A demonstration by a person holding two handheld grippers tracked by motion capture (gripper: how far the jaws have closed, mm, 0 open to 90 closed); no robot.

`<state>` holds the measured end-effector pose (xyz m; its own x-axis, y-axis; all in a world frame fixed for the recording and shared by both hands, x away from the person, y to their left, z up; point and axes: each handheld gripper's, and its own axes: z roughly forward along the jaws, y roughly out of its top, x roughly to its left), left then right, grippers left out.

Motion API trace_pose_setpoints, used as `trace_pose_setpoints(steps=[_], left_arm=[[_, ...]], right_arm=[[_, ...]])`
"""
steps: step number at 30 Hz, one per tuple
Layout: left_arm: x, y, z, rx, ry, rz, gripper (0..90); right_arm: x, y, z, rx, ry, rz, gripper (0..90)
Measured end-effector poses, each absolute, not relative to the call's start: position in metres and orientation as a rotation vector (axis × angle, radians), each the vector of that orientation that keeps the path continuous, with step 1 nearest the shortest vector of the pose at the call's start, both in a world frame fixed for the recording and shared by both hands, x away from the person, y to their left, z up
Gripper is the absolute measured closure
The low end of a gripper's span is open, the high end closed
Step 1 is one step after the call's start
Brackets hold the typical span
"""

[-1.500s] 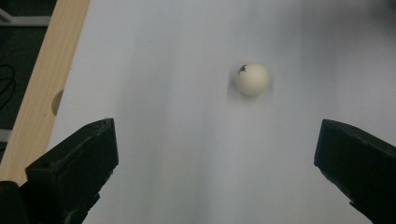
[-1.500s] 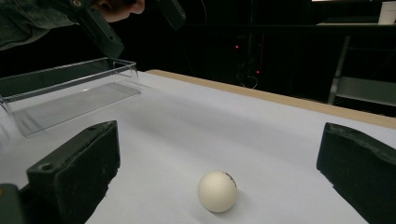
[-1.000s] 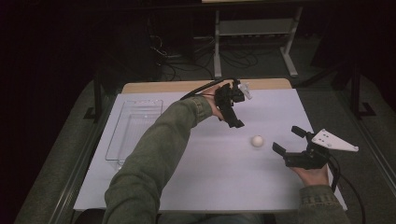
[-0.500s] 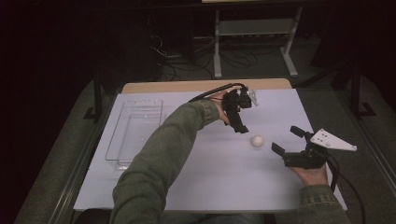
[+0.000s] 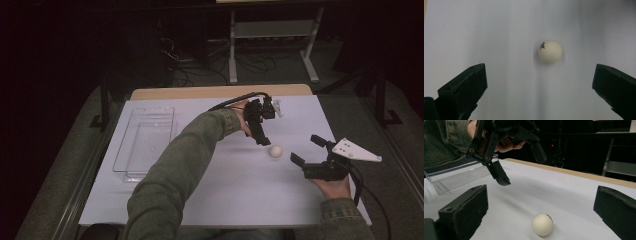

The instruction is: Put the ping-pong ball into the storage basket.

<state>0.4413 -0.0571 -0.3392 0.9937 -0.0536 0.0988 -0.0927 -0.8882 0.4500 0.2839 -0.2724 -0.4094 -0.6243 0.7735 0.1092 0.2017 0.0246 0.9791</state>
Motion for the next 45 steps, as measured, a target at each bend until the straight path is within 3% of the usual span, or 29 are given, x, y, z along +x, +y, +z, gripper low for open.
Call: trace_pose_setpoints(steps=[45], left_arm=[[0.444, -0.075, -0.374, 2.613, -0.05, 0.04, 0.0]], right_arm=[[0.284, -0.273, -0.409, 0.979, 1.845, 1.646, 0.0]])
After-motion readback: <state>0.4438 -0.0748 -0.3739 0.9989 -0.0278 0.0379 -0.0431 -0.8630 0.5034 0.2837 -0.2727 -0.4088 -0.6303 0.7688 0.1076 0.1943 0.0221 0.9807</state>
